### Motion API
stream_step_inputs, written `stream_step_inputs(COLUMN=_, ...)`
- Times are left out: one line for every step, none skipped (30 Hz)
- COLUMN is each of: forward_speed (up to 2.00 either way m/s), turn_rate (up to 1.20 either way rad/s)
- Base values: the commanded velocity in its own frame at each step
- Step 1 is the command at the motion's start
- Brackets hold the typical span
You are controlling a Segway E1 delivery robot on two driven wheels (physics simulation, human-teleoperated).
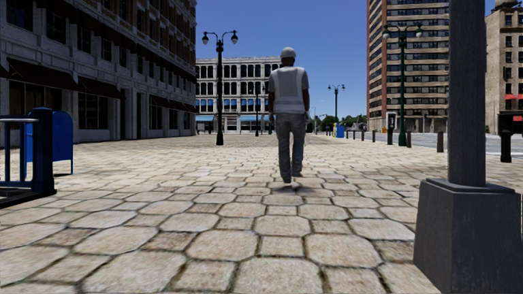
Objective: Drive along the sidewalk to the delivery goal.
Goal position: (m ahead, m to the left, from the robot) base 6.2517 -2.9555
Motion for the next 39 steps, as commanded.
stream_step_inputs(forward_speed=0.94, turn_rate=0.00)
stream_step_inputs(forward_speed=0.94, turn_rate=0.00)
stream_step_inputs(forward_speed=0.94, turn_rate=0.00)
stream_step_inputs(forward_speed=0.94, turn_rate=0.00)
stream_step_inputs(forward_speed=0.94, turn_rate=0.00)
stream_step_inputs(forward_speed=0.96, turn_rate=0.00)
stream_step_inputs(forward_speed=0.99, turn_rate=-0.02)
stream_step_inputs(forward_speed=1.03, turn_rate=-0.02)
stream_step_inputs(forward_speed=1.03, turn_rate=-0.02)
stream_step_inputs(forward_speed=1.06, turn_rate=-0.03)
stream_step_inputs(forward_speed=1.09, turn_rate=-0.06)
stream_step_inputs(forward_speed=1.09, turn_rate=-0.06)
stream_step_inputs(forward_speed=1.09, turn_rate=-0.13)
stream_step_inputs(forward_speed=1.09, turn_rate=-0.17)
stream_step_inputs(forward_speed=1.09, turn_rate=-0.17)
stream_step_inputs(forward_speed=1.10, turn_rate=-0.18)
stream_step_inputs(forward_speed=1.10, turn_rate=-0.19)
stream_step_inputs(forward_speed=1.10, turn_rate=-0.19)
stream_step_inputs(forward_speed=1.10, turn_rate=-0.19)
stream_step_inputs(forward_speed=1.10, turn_rate=-0.19)
stream_step_inputs(forward_speed=1.10, turn_rate=-0.19)
stream_step_inputs(forward_speed=1.10, turn_rate=-0.19)
stream_step_inputs(forward_speed=1.10, turn_rate=-0.19)
stream_step_inputs(forward_speed=1.10, turn_rate=-0.19)
stream_step_inputs(forward_speed=1.10, turn_rate=-0.19)
stream_step_inputs(forward_speed=1.10, turn_rate=-0.19)
stream_step_inputs(forward_speed=1.10, turn_rate=-0.19)
stream_step_inputs(forward_speed=1.10, turn_rate=-0.19)
stream_step_inputs(forward_speed=1.10, turn_rate=-0.20)
stream_step_inputs(forward_speed=1.10, turn_rate=-0.20)
stream_step_inputs(forward_speed=1.10, turn_rate=-0.22)
stream_step_inputs(forward_speed=1.10, turn_rate=-0.26)
stream_step_inputs(forward_speed=1.10, turn_rate=-0.26)
stream_step_inputs(forward_speed=1.10, turn_rate=-0.29)
stream_step_inputs(forward_speed=1.10, turn_rate=-0.30)
stream_step_inputs(forward_speed=1.10, turn_rate=-0.30)
stream_step_inputs(forward_speed=1.10, turn_rate=-0.30)
stream_step_inputs(forward_speed=1.10, turn_rate=-0.31)
stream_step_inputs(forward_speed=1.11, turn_rate=-0.47)
